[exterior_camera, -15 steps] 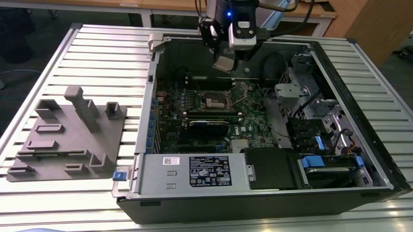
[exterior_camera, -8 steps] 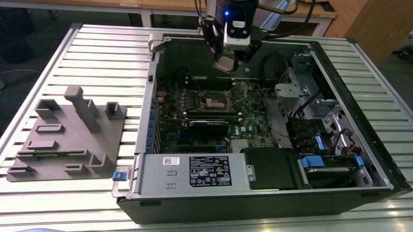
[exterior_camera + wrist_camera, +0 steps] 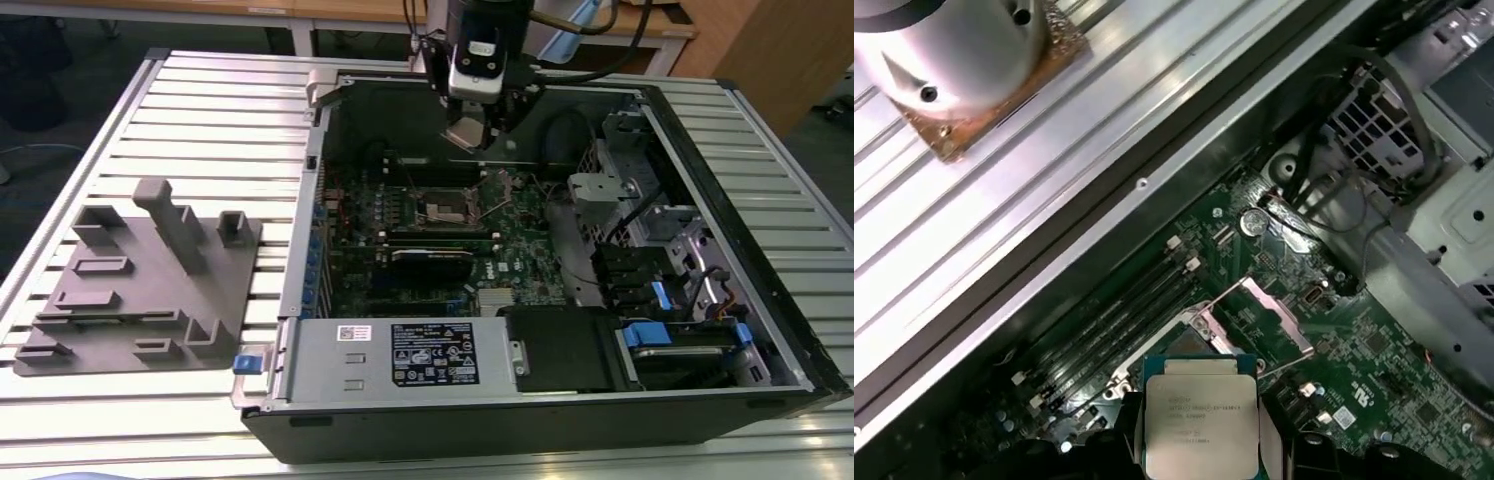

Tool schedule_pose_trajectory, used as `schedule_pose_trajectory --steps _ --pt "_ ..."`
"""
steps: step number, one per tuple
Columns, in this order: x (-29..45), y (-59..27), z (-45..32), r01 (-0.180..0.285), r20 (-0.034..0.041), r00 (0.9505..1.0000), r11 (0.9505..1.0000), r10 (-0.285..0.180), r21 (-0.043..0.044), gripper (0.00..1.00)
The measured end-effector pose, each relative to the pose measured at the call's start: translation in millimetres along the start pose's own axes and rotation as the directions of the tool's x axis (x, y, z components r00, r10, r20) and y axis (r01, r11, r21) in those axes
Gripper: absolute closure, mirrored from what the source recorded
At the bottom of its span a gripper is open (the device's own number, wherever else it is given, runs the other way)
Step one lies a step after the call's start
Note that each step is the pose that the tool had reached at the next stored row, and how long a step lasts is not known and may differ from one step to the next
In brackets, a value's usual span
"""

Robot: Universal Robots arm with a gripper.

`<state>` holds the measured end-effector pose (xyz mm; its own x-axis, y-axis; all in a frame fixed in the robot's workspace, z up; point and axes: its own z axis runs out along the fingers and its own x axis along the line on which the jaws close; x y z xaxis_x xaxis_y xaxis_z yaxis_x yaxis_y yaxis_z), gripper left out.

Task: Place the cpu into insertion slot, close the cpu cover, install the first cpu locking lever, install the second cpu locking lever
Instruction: 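Place the cpu into insertion slot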

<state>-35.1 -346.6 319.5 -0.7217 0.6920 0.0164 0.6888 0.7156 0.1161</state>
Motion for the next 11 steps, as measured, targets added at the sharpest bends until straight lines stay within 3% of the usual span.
schedule_pose_trajectory --steps 6,11 --pt "0.0 0.0 0.0 -0.108 0.0126 0.9941 0.9942 0.108 -0.0024 0.46" --pt "0.0 0.0 0.1 -0.198 0.0228 0.9800 0.9802 0.198 -0.0055 0.46"
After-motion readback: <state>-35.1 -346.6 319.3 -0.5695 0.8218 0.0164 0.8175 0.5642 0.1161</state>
